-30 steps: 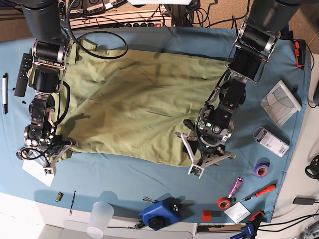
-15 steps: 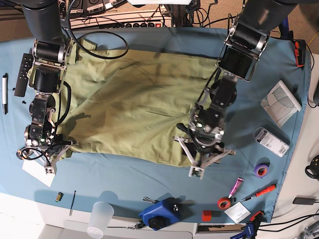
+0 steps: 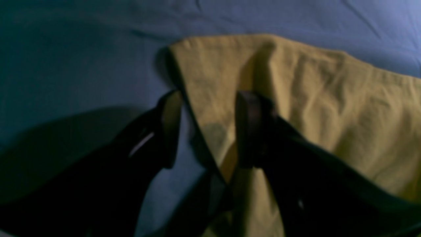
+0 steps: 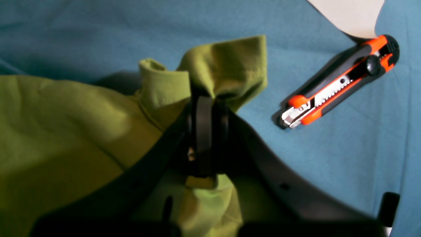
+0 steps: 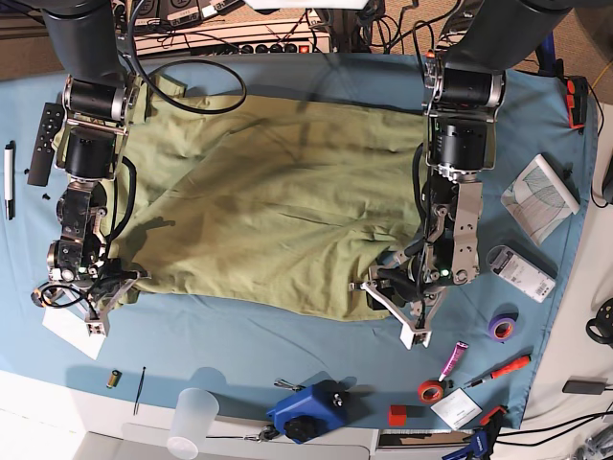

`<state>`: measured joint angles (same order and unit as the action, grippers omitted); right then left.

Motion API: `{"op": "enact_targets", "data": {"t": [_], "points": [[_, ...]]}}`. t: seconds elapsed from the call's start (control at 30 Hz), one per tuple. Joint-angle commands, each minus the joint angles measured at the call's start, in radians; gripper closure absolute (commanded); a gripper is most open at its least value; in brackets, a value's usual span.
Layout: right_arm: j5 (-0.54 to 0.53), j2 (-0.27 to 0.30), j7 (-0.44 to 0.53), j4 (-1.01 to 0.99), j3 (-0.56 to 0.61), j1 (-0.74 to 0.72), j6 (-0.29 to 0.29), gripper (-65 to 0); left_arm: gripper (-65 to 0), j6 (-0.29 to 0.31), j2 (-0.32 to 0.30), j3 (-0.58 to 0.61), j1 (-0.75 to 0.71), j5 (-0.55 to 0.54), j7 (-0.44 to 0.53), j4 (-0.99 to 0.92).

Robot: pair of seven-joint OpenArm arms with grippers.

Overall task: Layout the t-shirt on the table in an organized manner, then fold the t-shirt properly
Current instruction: 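Pull both hem corners apart with both grippers, stretching the shirt flat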

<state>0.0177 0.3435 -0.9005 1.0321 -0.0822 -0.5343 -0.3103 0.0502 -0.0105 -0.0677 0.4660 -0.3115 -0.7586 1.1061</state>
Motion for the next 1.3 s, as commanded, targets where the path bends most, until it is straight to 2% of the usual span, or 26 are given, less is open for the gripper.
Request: {"op": "enact_targets", "data": {"t": [0.0, 0.13, 0.3, 0.33, 0.4, 0.5, 0.53, 0.63, 0.73, 0.8, 0.9, 1.07, 1.27], "points": [[-0.003, 0.014, 0.024, 0.017, -0.002, -0.031, 0.004, 0.0, -27.9, 0.008, 0.006, 0.0, 0.033, -0.008, 0.015, 0.007], [-0.002, 0.014, 0.027, 0.017, -0.002, -0.032, 0.004, 0.0, -27.9, 0.031, 0.011, 0.0, 0.033, -0.012, 0.015, -0.055], [-0.002, 0.014, 0.027, 0.017, -0.002, -0.031, 0.004, 0.0, -27.8, 0.03, 0.011, 0.0, 0.033, -0.022, 0.019, -0.1], [-0.002, 0.014, 0.031, 0.017, -0.002, -0.031, 0.004, 0.0, -26.2, 0.031, 0.011, 0.0, 0.033, -0.031, 0.019, -0.1], [-0.002, 0.014, 0.04, 0.017, -0.002, -0.031, 0.004, 0.0, -19.3, 0.055, 0.011, 0.0, 0.035, -0.062, 0.018, -0.099], [-0.002, 0.014, 0.04, 0.017, -0.002, -0.031, 0.003, 0.0, -1.6, 0.118, 0.011, 0.0, 0.036, -0.078, 0.022, -0.099], [-0.002, 0.014, 0.04, 0.017, -0.002, -0.031, 0.003, 0.0, 0.0, 0.127, 0.011, 0.0, 0.035, -0.077, 0.028, -0.099], [-0.002, 0.014, 0.047, 0.017, -0.002, -0.031, 0.003, 0.0, 0.0, 0.127, 0.01, 0.0, 0.036, -0.049, 0.064, -0.099], [0.002, 0.014, 0.101, 0.017, -0.002, -0.031, 0.003, 0.0, 0.0, 0.119, 0.003, 0.0, 0.047, -0.007, 0.076, -0.099], [0.002, 0.015, 0.136, 0.017, -0.002, -0.032, 0.003, 0.0, 0.0, 0.096, -0.011, 0.0, 0.064, 0.023, 0.076, -0.099], [0.004, 0.014, 0.179, 0.016, -0.002, -0.032, 0.003, 0.0, 0.0, 0.098, -0.05, 0.0, 0.095, 0.028, 0.077, -0.099], [0.058, 0.014, 0.307, 0.016, -0.002, -0.032, 0.004, 0.0, 0.0, 0.105, -0.107, 0.0, 0.135, 0.028, 0.08, -0.099], [0.058, 0.014, 0.412, -0.044, -0.002, -0.064, 0.004, 0.0, 0.0, 0.104, -0.126, 0.0, 0.138, 0.06, 0.14, -0.1]]}}
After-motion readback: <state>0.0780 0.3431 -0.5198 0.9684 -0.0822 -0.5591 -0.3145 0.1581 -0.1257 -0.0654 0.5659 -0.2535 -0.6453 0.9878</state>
